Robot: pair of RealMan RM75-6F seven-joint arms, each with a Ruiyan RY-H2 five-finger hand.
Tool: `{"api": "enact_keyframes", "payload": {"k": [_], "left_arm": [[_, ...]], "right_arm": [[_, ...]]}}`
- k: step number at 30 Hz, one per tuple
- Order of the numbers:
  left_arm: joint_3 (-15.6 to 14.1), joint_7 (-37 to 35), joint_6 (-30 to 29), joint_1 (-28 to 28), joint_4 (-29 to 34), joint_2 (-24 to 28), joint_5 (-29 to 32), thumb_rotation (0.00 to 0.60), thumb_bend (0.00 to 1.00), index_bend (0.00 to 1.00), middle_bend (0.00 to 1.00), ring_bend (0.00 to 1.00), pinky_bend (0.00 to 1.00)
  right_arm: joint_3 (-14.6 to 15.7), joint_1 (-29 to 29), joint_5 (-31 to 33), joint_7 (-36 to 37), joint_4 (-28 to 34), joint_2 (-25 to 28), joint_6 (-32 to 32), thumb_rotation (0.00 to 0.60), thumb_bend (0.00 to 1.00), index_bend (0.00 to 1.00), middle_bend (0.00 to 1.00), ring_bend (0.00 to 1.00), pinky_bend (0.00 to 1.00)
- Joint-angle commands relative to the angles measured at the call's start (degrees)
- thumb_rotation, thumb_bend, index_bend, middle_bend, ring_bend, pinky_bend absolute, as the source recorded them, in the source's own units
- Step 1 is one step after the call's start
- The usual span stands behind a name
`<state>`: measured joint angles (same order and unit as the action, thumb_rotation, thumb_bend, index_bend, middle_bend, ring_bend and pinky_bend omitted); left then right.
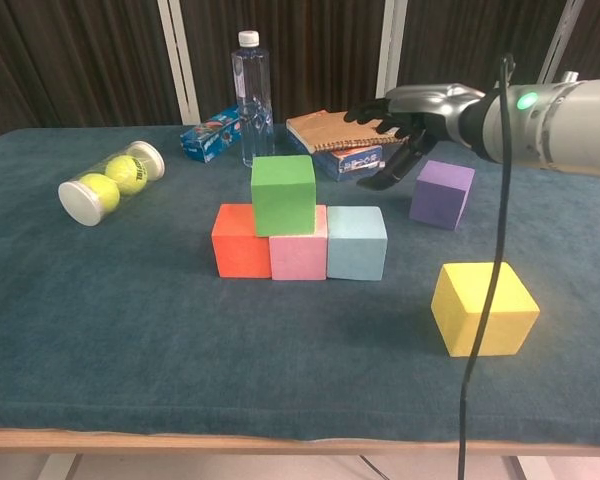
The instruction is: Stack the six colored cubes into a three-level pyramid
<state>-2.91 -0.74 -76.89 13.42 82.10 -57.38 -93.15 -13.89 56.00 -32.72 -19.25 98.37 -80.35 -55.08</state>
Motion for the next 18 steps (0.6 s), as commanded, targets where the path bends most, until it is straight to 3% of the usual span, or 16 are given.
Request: {"api": "enact_keyframes", "payload": {"k": [1,9,14,18], "left_arm": [[-0.1,0.0,-0.5,-0.2,0.0,0.0,-0.2,0.508,0.06,0.09,0.02,0.0,0.07],[-0.2,-0.6,-1.3,-0.8,-0.5,0.0,-0.2,0.505,0.06,0.09,0.02,0.0,0.07],[-0.3,-0.4,-1.7,-0.9,-0.6,-0.3,-0.8,0.506,0.06,0.09,0.02,0.0,0.07],[-0.4,-0.1,-1.8,-1.1,-0.7,-0.4,-0.8,0.508,0.06,0.09,0.02,0.0,0.07]], "right_arm": [[2.8,-3.3,-5.1,0.3,4.2,3.6,-1.7,0.6,0.24,0.02,0.0,0.0,0.0],[11.6,-13.3,-18.5,4.5,13.0,12.5,-4.6,0.6,0.21,0.02,0.0,0.0,0.0],[16.3,-18.7,-27.1,9.8,12.3,14.7,-4.2,0.6,0.21,0.02,0.0,0.0,0.0],[17.4,-21.0,-30.8,13.3,9.8,14.8,-3.6,0.6,0.21,0.01,0.0,0.0,0.0]]}}
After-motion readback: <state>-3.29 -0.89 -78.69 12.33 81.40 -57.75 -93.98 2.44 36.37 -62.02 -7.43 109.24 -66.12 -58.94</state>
